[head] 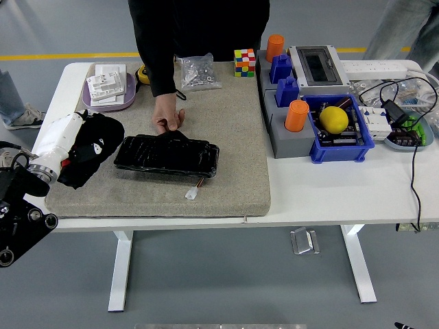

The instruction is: Pick the rag up,wipe the panel,place it on the desk

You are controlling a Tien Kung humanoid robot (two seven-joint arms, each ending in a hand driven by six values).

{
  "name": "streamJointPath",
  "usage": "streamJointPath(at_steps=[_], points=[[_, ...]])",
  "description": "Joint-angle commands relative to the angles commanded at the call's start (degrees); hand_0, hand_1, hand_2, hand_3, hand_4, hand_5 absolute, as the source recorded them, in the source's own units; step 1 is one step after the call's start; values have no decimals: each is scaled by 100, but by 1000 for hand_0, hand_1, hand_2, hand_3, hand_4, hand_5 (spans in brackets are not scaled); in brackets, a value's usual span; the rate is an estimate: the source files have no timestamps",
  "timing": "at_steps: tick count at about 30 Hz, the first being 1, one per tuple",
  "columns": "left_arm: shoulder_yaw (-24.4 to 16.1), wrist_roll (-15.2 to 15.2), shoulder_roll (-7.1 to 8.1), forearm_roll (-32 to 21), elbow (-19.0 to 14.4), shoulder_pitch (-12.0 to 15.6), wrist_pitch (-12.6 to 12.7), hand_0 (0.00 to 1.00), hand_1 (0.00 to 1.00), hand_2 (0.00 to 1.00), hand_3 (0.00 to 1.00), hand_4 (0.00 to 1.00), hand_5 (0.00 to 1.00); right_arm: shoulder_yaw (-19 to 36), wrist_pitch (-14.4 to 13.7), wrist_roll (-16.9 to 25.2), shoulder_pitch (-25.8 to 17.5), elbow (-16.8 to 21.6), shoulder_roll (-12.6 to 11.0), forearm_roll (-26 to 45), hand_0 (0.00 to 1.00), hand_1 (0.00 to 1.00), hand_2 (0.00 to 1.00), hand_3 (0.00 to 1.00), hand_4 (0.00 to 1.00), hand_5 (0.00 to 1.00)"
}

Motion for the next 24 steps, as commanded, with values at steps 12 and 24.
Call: streamJointPath(at_steps=[12,24], points=[[336,98,-296,15,230,-277,1,213,148,656,686,456,2,-20,23,0,12,-18,-35,23,786,724,727,664,998,556],[674,159,-516,45,210,-490,2,214,147,657,685,455,2,-74,29,7,32,-10,-46,43,787,724,727,664,998,557]])
